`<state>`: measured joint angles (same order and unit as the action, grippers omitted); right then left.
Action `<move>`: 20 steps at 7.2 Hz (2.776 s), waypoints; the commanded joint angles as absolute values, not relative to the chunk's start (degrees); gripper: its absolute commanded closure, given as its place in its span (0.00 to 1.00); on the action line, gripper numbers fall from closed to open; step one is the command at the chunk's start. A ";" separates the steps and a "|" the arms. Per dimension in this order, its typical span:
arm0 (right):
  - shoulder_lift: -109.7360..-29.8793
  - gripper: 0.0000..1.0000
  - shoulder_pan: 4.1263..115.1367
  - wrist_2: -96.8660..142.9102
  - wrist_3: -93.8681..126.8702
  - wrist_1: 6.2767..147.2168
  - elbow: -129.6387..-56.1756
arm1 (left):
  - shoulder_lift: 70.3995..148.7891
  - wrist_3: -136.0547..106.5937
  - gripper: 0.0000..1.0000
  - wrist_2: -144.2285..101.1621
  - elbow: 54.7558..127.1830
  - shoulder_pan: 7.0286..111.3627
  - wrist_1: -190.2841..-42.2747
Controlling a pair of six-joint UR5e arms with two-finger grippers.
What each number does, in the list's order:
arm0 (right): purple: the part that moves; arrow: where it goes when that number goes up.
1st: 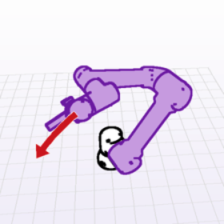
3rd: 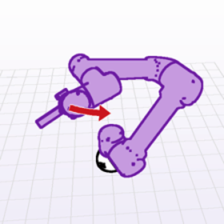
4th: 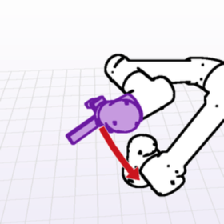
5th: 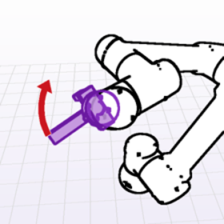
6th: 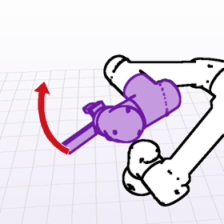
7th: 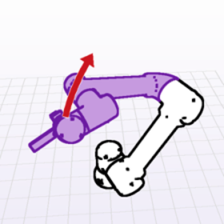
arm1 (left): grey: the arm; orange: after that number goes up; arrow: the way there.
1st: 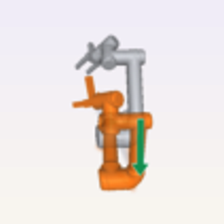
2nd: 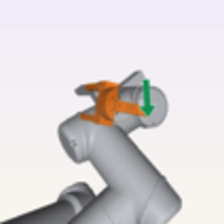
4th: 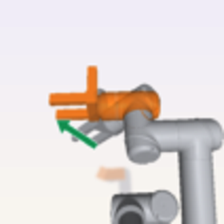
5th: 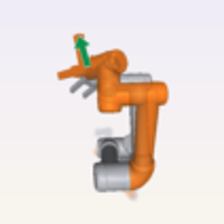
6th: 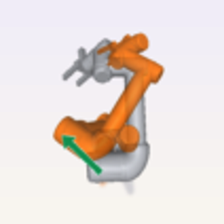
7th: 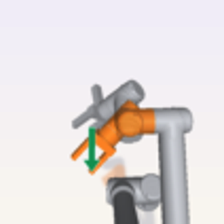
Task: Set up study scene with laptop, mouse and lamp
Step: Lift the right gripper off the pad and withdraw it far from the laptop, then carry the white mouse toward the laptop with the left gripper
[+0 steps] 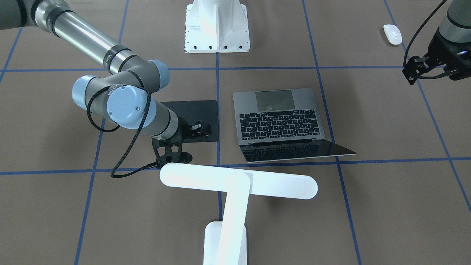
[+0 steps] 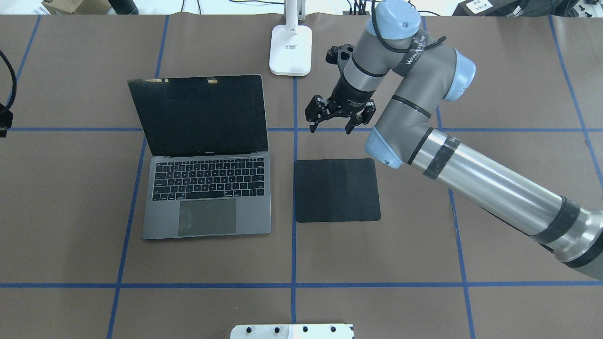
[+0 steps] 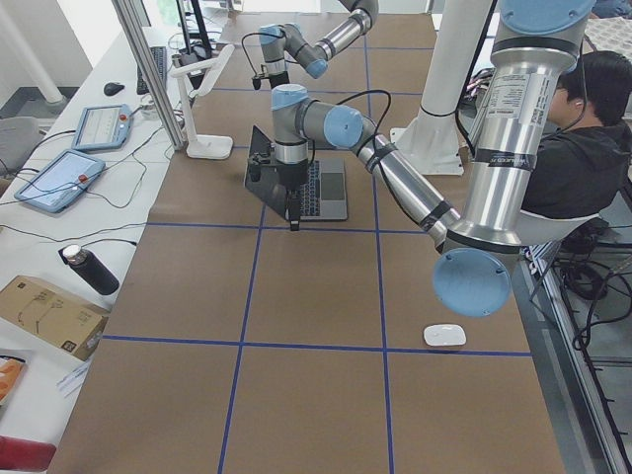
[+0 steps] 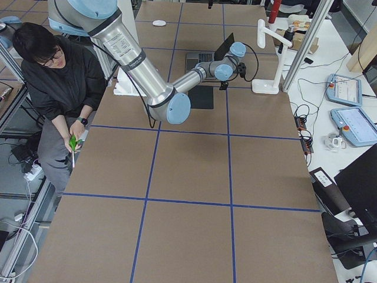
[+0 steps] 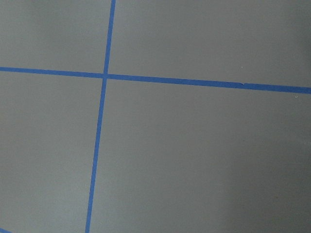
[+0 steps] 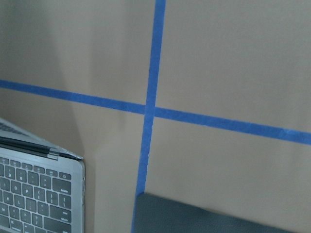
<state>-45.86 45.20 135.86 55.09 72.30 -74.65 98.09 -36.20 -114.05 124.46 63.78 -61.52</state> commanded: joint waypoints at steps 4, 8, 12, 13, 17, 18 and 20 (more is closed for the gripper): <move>-61.41 0.01 54.91 136.41 53.71 87.25 -94.19 | 85.11 -28.04 0.00 -119.57 129.02 63.90 -71.33; -72.13 0.01 62.65 136.14 31.96 88.24 -95.98 | 65.34 -36.62 0.00 -122.25 125.70 63.90 -101.03; -81.02 0.01 68.12 136.23 22.24 88.16 -97.11 | 53.19 -43.54 0.00 -122.34 112.97 63.46 -130.01; -81.56 0.01 68.12 136.23 22.24 88.07 -97.21 | 52.48 -44.29 0.00 -122.87 110.94 63.02 -131.73; -83.75 0.01 68.12 136.23 22.32 88.07 -99.92 | 52.38 -44.47 0.00 -127.79 107.49 58.81 -131.84; -84.02 0.01 68.03 136.23 22.50 88.07 -100.28 | 52.30 -44.65 0.00 -128.58 107.49 56.45 -131.84; -83.94 0.01 67.94 136.14 22.67 88.07 -100.28 | 52.29 -45.44 0.00 -130.34 107.49 50.92 -131.75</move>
<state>-83.89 67.99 136.18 22.55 88.07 -100.19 52.31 -44.98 -129.37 107.53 54.50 -131.78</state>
